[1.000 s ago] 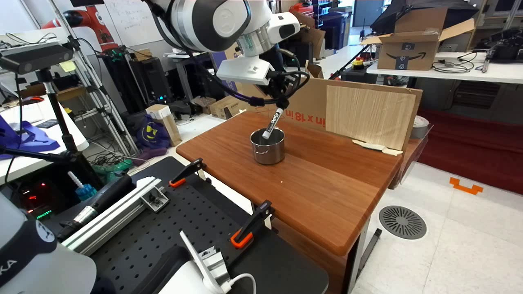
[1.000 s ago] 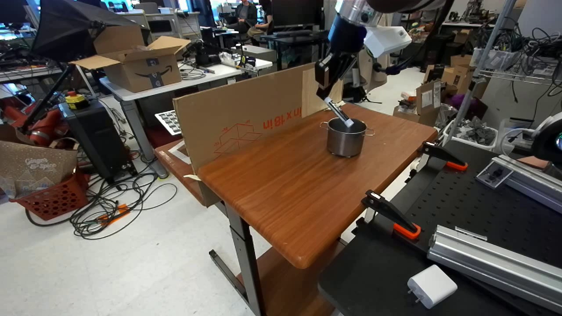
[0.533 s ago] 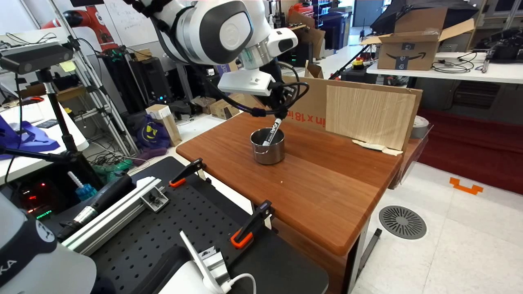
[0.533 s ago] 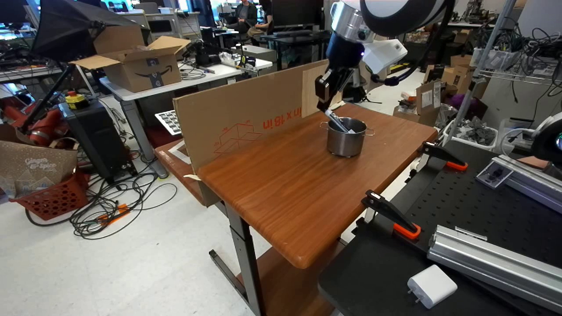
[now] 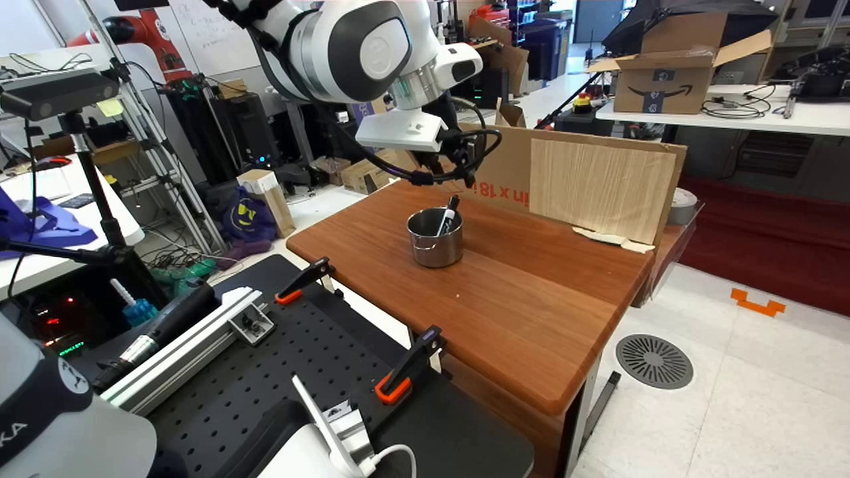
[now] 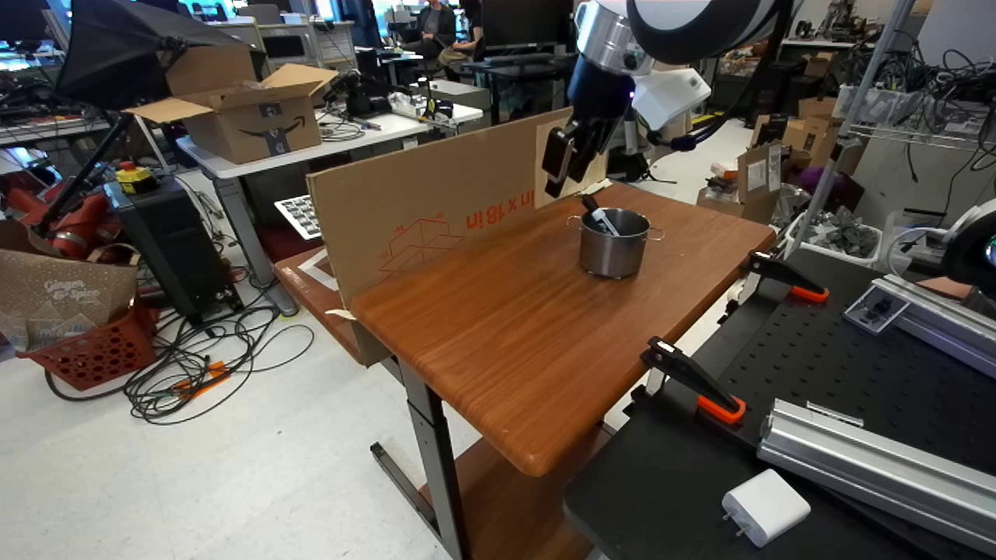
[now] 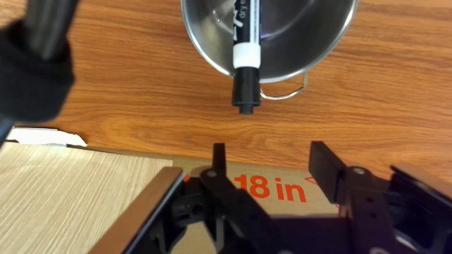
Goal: Put the marker in the pot
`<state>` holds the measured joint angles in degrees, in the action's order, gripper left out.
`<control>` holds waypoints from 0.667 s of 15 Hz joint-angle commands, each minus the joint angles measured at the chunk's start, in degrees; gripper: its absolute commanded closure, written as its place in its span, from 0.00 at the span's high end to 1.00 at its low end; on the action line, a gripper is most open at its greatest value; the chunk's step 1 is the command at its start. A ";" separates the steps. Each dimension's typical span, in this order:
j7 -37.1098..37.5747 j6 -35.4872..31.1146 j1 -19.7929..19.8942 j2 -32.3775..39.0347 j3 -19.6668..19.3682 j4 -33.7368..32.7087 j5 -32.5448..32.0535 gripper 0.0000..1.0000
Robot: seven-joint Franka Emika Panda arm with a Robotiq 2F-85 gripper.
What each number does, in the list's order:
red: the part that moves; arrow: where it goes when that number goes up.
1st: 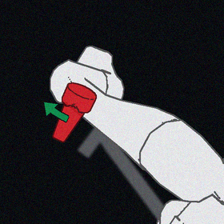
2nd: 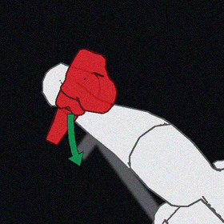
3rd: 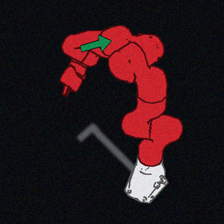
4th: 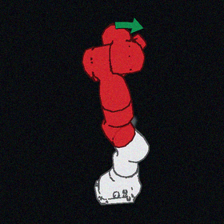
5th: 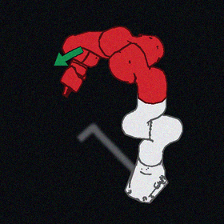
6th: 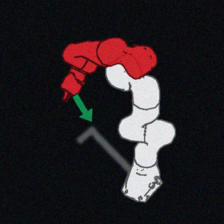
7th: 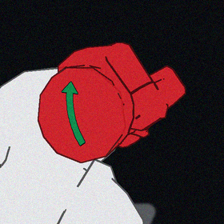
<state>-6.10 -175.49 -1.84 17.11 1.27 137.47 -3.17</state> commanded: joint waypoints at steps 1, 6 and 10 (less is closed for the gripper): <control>-0.10 0.51 0.65 0.54 0.84 -1.11 -0.22 0.95; -1.42 0.80 2.48 -1.01 3.45 -0.24 1.04 1.00; 0.08 0.22 1.14 -0.36 2.35 -0.53 0.07 1.00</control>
<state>-6.20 -175.45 -0.70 16.84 3.60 136.98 -2.95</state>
